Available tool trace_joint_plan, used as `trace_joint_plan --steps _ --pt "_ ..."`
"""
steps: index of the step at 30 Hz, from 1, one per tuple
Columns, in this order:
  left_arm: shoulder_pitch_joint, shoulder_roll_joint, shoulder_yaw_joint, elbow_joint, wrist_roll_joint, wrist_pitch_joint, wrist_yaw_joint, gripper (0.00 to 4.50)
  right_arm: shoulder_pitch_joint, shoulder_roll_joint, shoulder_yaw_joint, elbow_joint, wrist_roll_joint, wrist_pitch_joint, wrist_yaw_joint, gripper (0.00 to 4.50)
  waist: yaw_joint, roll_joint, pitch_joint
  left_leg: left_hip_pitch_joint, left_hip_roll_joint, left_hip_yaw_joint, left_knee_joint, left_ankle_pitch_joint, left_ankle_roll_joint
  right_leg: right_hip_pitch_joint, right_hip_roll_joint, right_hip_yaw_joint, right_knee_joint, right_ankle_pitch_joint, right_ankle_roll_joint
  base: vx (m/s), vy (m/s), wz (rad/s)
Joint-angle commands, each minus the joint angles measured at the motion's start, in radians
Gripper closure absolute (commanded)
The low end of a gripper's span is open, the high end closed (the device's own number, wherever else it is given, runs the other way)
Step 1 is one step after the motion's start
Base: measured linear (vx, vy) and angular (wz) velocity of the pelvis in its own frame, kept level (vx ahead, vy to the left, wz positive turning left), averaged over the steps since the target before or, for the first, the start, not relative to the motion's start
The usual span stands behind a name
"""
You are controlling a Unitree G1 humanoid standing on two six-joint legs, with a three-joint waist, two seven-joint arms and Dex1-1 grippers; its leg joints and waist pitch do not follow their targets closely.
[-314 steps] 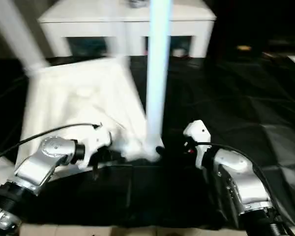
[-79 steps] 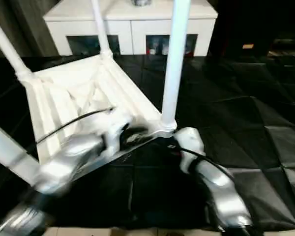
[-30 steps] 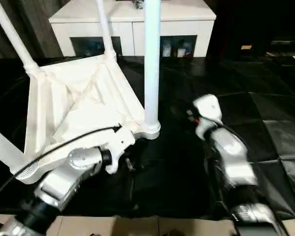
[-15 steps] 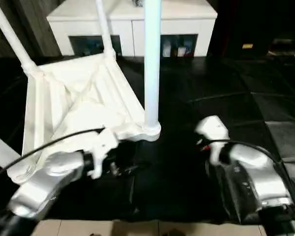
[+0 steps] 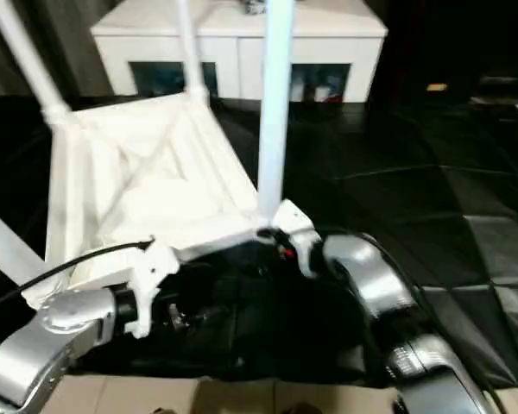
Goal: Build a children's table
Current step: Rotate table base
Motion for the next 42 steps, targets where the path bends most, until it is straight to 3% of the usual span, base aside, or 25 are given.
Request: trace_joint_plan --steps 1,3,4,5,6,9,11,13,17,22,23,26,30,33,35,37,42 --pt "0.009 0.004 0.021 -0.025 0.012 0.0 0.018 0.04 -0.035 0.014 -0.012 0.087 -0.037 -0.028 -0.052 0.36 0.002 -0.007 -0.056 0.013 0.027 -0.017 -0.092 -0.315 0.013 0.045 -0.017 0.019 -0.079 -0.337 -0.211 0.0 0.0 0.0" --pt "0.016 0.007 0.025 -0.025 0.018 -0.011 0.025 0.04 -0.065 0.029 -0.033 0.152 -0.048 -0.055 -0.101 0.36 -0.002 -0.008 -0.057 0.012 0.026 -0.017 -0.091 -0.323 0.011 0.045 -0.017 0.018 -0.078 -0.333 -0.216 0.0 0.0 0.0" --pt "0.024 0.004 0.031 -0.016 0.027 -0.036 0.04 0.04 -0.105 0.049 -0.085 0.233 -0.036 -0.082 -0.208 0.36 -0.003 -0.006 -0.058 0.013 0.025 -0.016 -0.09 -0.32 0.011 0.044 -0.018 0.02 -0.078 -0.328 -0.218 0.0 0.0 0.0" --pt "0.026 0.002 0.033 -0.013 0.029 -0.043 0.044 0.04 -0.116 0.053 -0.1 0.254 -0.032 -0.091 -0.241 0.36 -0.004 -0.006 -0.059 0.012 0.024 -0.017 -0.091 -0.316 0.009 0.046 -0.018 0.019 -0.079 -0.332 -0.219 0.0 0.0 0.0" --pt "0.035 -0.003 0.036 -0.002 0.037 -0.066 0.063 0.04 -0.162 0.061 -0.168 0.352 -0.013 -0.128 -0.413 0.36 -0.001 -0.002 -0.061 0.015 0.025 -0.017 -0.09 -0.307 0.006 0.044 -0.02 0.018 -0.079 -0.324 -0.222 0.0 0.0 0.0" --pt "0.042 -0.009 0.038 0.007 0.039 -0.085 0.073 0.04 -0.189 0.051 -0.216 0.417 -0.002 -0.17 -0.56 0.36 0.007 -0.001 -0.062 0.029 0.023 -0.009 -0.086 -0.305 -0.003 0.035 -0.009 0.017 -0.076 -0.291 -0.224 0.0 0.0 0.0" --pt "0.056 -0.026 0.043 0.018 0.037 -0.123 0.09 0.04 -0.21 0.03 -0.277 0.488 0.017 -0.219 -0.692 0.36 0.012 -0.002 -0.065 0.02 0.021 -0.01 -0.087 -0.282 -0.001 0.046 -0.009 0.016 -0.07 -0.247 -0.213 0.0 0.0 0.0" --pt "0.071 -0.037 0.047 0.018 0.032 -0.151 0.094 0.04 -0.214 0.02 -0.29 0.516 0.004 -0.262 -0.736 0.36 0.015 -0.006 -0.068 0.016 0.019 -0.008 -0.082 -0.252 0.01 0.048 -0.01 0.016 -0.065 -0.205 -0.215 0.0 0.0 0.0" --pt "0.127 -0.042 0.05 -0.005 0.003 -0.203 0.078 0.04 -0.211 0.029 -0.337 0.537 0.029 -0.307 -0.679 0.36 0.008 -0.014 -0.071 0.003 0.019 -0.006 -0.077 -0.209 0.058 0.055 -0.012 0.015 -0.06 -0.158 -0.235 0.0 0.0 0.0" --pt "0.186 -0.039 0.071 -0.031 -0.044 -0.248 0.04 0.04 -0.165 0.029 -0.334 0.481 0.039 -0.344 -0.585 0.36 0.0 -0.012 -0.067 0.009 0.023 -0.005 -0.078 -0.241 0.077 0.05 -0.009 0.015 -0.066 -0.197 -0.25 0.0 0.0 0.0" --pt "0.224 -0.034 0.09 -0.047 -0.069 -0.279 0.016 0.04 -0.127 0.031 -0.326 0.429 0.054 -0.359 -0.501 0.36 0.0 -0.015 -0.065 0.004 0.026 -0.007 -0.08 -0.253 0.079 0.054 -0.012 0.017 -0.066 -0.208 -0.241 0.0 0.0 0.0" --pt "0.255 -0.025 0.107 -0.063 -0.107 -0.3 -0.02 0.04 -0.086 0.027 -0.31 0.367 0.057 -0.371 -0.437 0.36 -0.002 -0.014 -0.061 0.009 0.028 -0.008 -0.087 -0.294 0.07 0.046 -0.007 0.017 -0.072 -0.262 -0.232 0.0 0.0 0.0" --pt "0.309 0.008 0.176 -0.114 -0.287 -0.22 -0.133 0.04 0.039 0.003 -0.265 0.14 0.123 -0.315 -0.231 0.36 -0.001 -0.013 -0.055 0.013 0.029 -0.011 -0.095 -0.361 0.047 0.043 -0.005 0.019 -0.078 -0.34 -0.199 0.0 0.0 0.0" --pt "0.325 0.026 0.208 -0.126 -0.34 -0.208 -0.164 0.04 0.07 -0.008 -0.256 0.083 0.135 -0.303 -0.195 0.36 -0.001 -0.013 -0.053 0.015 0.029 -0.011 -0.097 -0.377 0.038 0.039 -0.004 0.021 -0.081 -0.355 -0.191 0.0 0.0 0.0" --pt "0.34 0.05 0.245 -0.125 -0.376 -0.21 -0.193 0.04 0.097 -0.016 -0.258 0.031 0.15 -0.281 -0.161 0.36 -0.003 -0.012 -0.051 0.015 0.029 -0.013 -0.098 -0.391 0.03 0.037 -0.004 0.022 -0.083 -0.381 -0.182 0.0 0.0 0.0" --pt "0.354 0.091 0.332 -0.09 -0.42 -0.214 -0.226 0.04 0.137 -0.03 -0.251 -0.052 0.159 -0.25 -0.122 0.36 -0.002 -0.012 -0.051 0.016 0.028 -0.013 -0.098 -0.397 0.025 0.036 -0.005 0.024 -0.085 -0.394 -0.17 0.0 0.0 0.0" --pt "0.368 0.167 0.457 -0.025 -0.457 -0.205 -0.266 0.04 0.188 -0.045 -0.233 -0.167 0.165 -0.192 -0.092 0.36 -0.003 -0.011 -0.048 0.019 0.027 -0.016 -0.102 -0.41 0.015 0.033 -0.002 0.026 -0.088 -0.43 -0.147 0.0 0.0 0.0"
